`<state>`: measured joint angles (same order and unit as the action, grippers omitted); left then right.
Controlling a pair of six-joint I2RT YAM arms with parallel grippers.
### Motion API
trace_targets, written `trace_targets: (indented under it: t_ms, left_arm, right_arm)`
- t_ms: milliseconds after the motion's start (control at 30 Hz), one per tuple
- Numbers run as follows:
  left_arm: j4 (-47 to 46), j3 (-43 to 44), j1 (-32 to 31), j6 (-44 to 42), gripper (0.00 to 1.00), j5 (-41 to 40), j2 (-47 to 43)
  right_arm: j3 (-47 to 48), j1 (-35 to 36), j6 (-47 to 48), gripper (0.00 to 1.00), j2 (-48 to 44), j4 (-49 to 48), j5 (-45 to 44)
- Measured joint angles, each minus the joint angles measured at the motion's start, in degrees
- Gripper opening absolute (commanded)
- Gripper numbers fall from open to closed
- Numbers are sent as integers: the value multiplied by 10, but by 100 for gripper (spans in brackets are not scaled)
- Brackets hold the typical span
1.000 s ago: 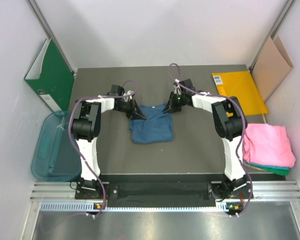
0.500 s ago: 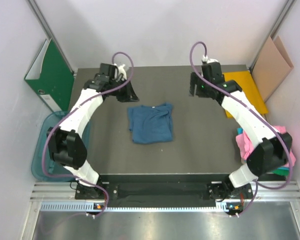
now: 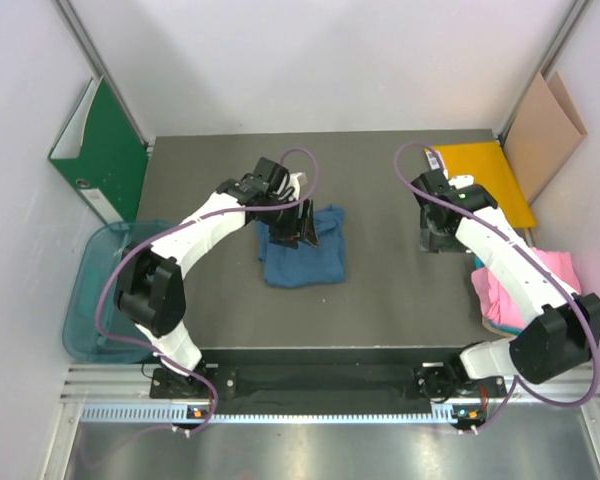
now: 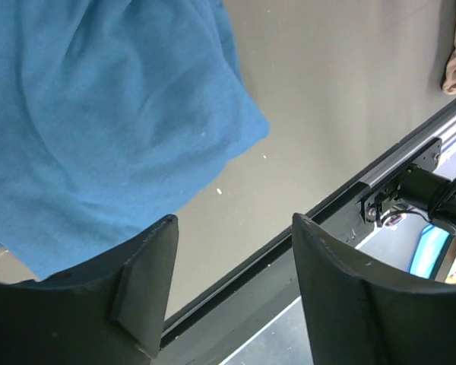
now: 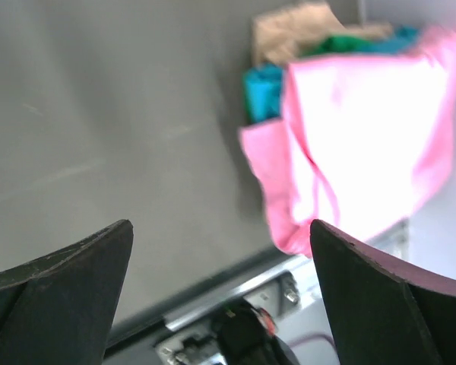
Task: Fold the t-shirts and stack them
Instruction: Put the neatly folded tshirt into the corner of the board with the right arm
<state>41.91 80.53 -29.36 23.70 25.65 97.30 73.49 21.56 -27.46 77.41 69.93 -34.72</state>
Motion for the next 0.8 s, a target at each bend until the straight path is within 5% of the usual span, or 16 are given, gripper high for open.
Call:
trace_targets:
  t_ms: [433, 533, 567, 633, 667, 800]
  left_arm:
    - [-8, -31, 1, -5, 71, 5, -3]
    - [-12, -50, 1, -6, 71, 5, -14]
    - [-12, -55, 1, -5, 71, 6, -17]
    - [-15, -68, 1, -5, 72, 8, -23]
    - [-17, -72, 1, -5, 72, 11, -24]
    - [-27, -87, 1, -5, 72, 20, -25]
  right_arm:
    - [-4, -49, -12, 100, 154, 25, -69]
    - [-14, -77, -9, 72, 143, 9, -67]
    - [-26, -91, -6, 71, 133, -1, -55]
    - [-56, -129, -1, 82, 105, -18, -18]
    - [-69, -145, -2, 95, 92, -21, -4]
    - [-117, -184, -20, 100, 39, -20, 29]
